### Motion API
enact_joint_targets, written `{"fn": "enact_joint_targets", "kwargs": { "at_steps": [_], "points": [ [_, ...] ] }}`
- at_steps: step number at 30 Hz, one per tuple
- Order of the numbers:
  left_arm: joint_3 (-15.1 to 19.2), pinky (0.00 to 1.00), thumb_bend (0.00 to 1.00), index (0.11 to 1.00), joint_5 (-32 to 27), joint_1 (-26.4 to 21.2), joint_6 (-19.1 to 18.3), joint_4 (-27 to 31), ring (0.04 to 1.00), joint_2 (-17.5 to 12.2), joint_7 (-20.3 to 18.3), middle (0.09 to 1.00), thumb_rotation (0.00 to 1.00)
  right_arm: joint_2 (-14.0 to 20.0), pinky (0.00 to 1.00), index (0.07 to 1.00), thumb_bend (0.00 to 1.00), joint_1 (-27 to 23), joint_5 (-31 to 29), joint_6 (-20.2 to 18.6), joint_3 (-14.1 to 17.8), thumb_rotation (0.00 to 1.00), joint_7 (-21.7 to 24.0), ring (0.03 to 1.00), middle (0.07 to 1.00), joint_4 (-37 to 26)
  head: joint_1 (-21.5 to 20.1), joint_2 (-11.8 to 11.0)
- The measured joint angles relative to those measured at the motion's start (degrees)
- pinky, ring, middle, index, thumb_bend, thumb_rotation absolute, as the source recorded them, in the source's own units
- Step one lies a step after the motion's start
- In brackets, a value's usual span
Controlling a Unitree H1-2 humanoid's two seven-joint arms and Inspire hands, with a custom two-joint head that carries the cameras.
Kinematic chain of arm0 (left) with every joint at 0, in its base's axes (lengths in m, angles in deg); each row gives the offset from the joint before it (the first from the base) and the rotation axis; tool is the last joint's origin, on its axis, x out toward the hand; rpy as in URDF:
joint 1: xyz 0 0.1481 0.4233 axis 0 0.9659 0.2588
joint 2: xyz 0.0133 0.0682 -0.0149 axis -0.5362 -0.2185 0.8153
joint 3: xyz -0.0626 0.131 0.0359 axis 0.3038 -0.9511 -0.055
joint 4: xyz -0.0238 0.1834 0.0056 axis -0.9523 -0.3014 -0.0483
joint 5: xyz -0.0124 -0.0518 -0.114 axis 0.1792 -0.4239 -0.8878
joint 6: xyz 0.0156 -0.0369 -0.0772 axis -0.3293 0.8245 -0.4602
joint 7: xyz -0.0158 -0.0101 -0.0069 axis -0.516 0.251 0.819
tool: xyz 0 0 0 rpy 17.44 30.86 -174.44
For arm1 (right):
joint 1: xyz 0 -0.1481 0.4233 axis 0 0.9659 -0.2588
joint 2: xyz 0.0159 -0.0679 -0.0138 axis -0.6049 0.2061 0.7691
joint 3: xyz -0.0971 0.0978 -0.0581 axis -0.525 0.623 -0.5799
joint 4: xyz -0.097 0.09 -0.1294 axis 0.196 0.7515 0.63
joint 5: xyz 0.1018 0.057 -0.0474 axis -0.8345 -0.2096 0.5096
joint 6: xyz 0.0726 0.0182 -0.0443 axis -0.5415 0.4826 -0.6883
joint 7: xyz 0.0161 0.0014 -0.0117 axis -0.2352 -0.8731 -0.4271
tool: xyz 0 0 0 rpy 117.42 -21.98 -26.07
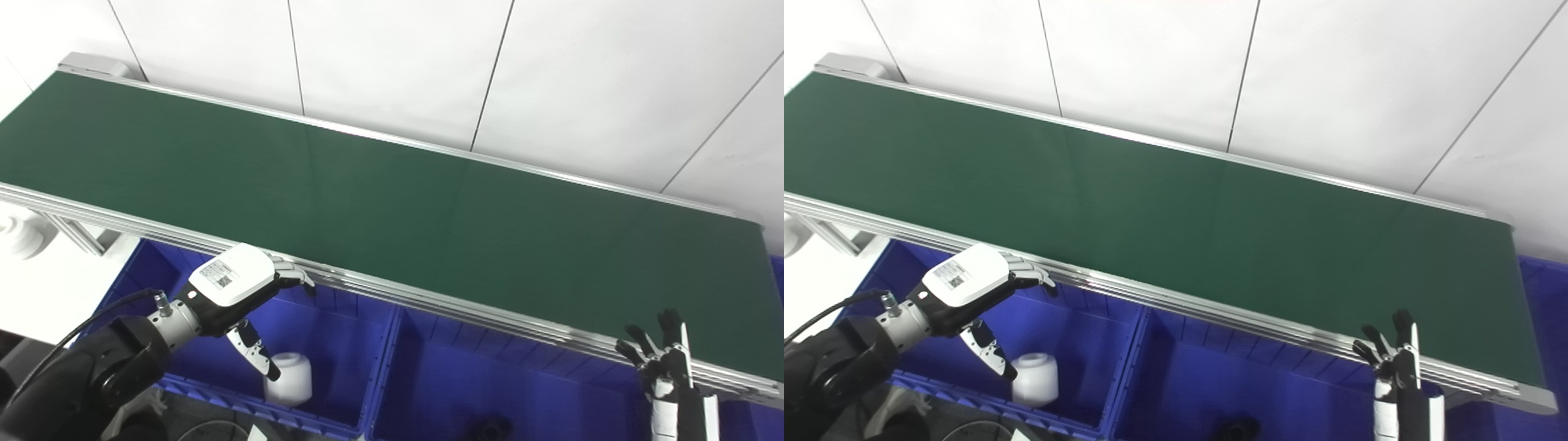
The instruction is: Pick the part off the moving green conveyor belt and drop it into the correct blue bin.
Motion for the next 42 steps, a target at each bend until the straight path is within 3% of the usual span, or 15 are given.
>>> {"fn": "enact_joint_targets", "kwargs": {
  "at_steps": [5, 8, 10, 12, 14, 15, 16, 18, 20, 22, 25, 28, 33, 42],
  "points": [
    [0.5, 0.61, 0.93, 0.694, -5.2, 1.0, 0.1, 2.5, 0.707, 0.6, 0.1, 0.754, 0.41, 0.0, 0.78, 1.000, 0.75, -0.1, 0.2, 0.0, 0.0, 0.97, 0.2, 0.879, 1.000, 0.0, -0.4, -0.1],
    [1.3, 0.58, 0.88, 0.701, -13.3, 2.7, -0.7, 5.1, 0.694, 3.2, 0.1, 0.760, 0.46, 0.0, 0.77, 1.000, 0.75, 0.0, 0.5, 0.0, 0.0, 0.96, 0.2, 0.880, 1.000, 0.0, -3.0, 0.0],
    [1.6, 0.59, 0.86, 0.712, -20.1, 4.3, -1.9, 7.9, 0.706, 7.0, 0.3, 0.769, 0.50, -0.1, 0.78, 1.000, 0.76, -0.1, 0.5, 0.0, -0.1, 0.95, 0.2, 0.881, 1.000, 0.0, -4.1, 0.0],
    [1.4, 0.68, 0.81, 0.750, -27.7, 6.1, -3.5, 10.3, 0.770, 12.9, 0.9, 0.802, 0.56, -0.7, 0.76, 1.000, 0.76, -0.1, 1.4, 0.0, -0.3, 0.96, 0.1, 0.866, 1.000, 0.0, -10.2, -0.5],
    [1.1, 0.72, 0.77, 0.790, -33.1, 7.6, -5.5, 10.7, 0.808, 17.7, 1.6, 0.842, 0.61, -2.0, 0.75, 1.000, 0.76, 0.0, 3.4, 0.0, -0.8, 0.96, -0.4, 0.855, 1.000, 0.0, -10.8, -0.7],
    [1.3, 0.73, 0.75, 0.802, -35.1, 8.1, -7.0, 10.7, 0.820, 19.7, 2.2, 0.854, 0.63, -2.5, 0.74, 1.000, 0.76, 0.0, 4.8, 0.0, -1.0, 0.95, -0.6, 0.852, 1.000, 0.0, -14.6, -1.5],
    [1.3, 0.82, 0.77, 0.861, -37.9, 8.7, -9.3, 10.8, 0.870, 22.2, 2.7, 0.900, 0.70, -3.2, 0.74, 1.000, 0.76, 0.0, 6.1, 0.0, -1.2, 0.95, -1.0, 0.861, 1.000, 0.0, -18.6, -2.3],
    [1.3, 0.91, 0.80, 0.929, -45.4, 9.5, -16.3, 10.6, 0.925, 27.9, 3.0, 0.954, 0.82, -4.8, 0.73, 0.996, 0.75, 0.3, 9.0, 0.0, -1.7, 0.92, -2.1, 0.868, 1.000, 0.1, -21.7, -2.9],
    [0.8, 0.93, 0.80, 0.961, -50.3, 9.7, -20.8, 8.8, 0.948, 31.2, 2.9, 0.983, 0.89, -6.7, 0.73, 0.995, 0.76, 0.4, 11.0, 0.0, -2.5, 0.92, -3.1, 0.870, 1.000, 0.3, -22.1, -3.0],
    [0.8, 0.97, 0.80, 0.989, -51.2, 9.3, -21.5, 5.5, 0.973, 32.1, 2.8, 0.997, 0.91, -8.2, 0.73, 0.991, 0.76, 0.3, 12.2, 0.1, -3.0, 0.91, -3.9, 0.871, 1.000, 0.9, -27.1, -3.7],
    [1.8, 1.00, 0.82, 0.999, -51.1, 7.9, -20.8, -2.1, 0.997, 31.2, 2.6, 1.000, 0.92, -10.2, 0.73, 0.999, 0.72, -0.5, 14.3, 0.5, -3.7, 0.92, -5.4, 0.875, 1.000, 3.4, -30.7, -4.4],
    [3.3, 1.00, 0.83, 1.000, -51.1, 6.9, -18.2, -4.7, 0.988, 30.2, 2.7, 1.000, 0.92, -10.2, 0.75, 1.000, 0.72, -0.8, 16.1, 0.8, -3.9, 0.94, -6.2, 0.890, 1.000, 5.7, -33.2, -4.7],
    [3.0, 0.98, 0.82, 1.000, -50.9, 5.0, -14.5, -6.3, 0.979, 29.6, 2.4, 1.000, 0.92, -10.0, 0.74, 1.000, 0.73, -1.0, 17.5, 0.8, -3.9, 0.94, -7.4, 0.881, 1.000, 6.7, -34.7, -4.5],
    [1.7, 0.99, 0.81, 0.994, -51.2, 4.5, -14.4, -5.0, 0.966, 29.5, 1.2, 1.000, 0.90, -10.2, 0.73, 0.996, 0.75, -1.6, 19.1, 0.8, -3.9, 0.95, -9.6, 0.865, 1.000, 7.5, -37.4, -2.5]
  ]
}}
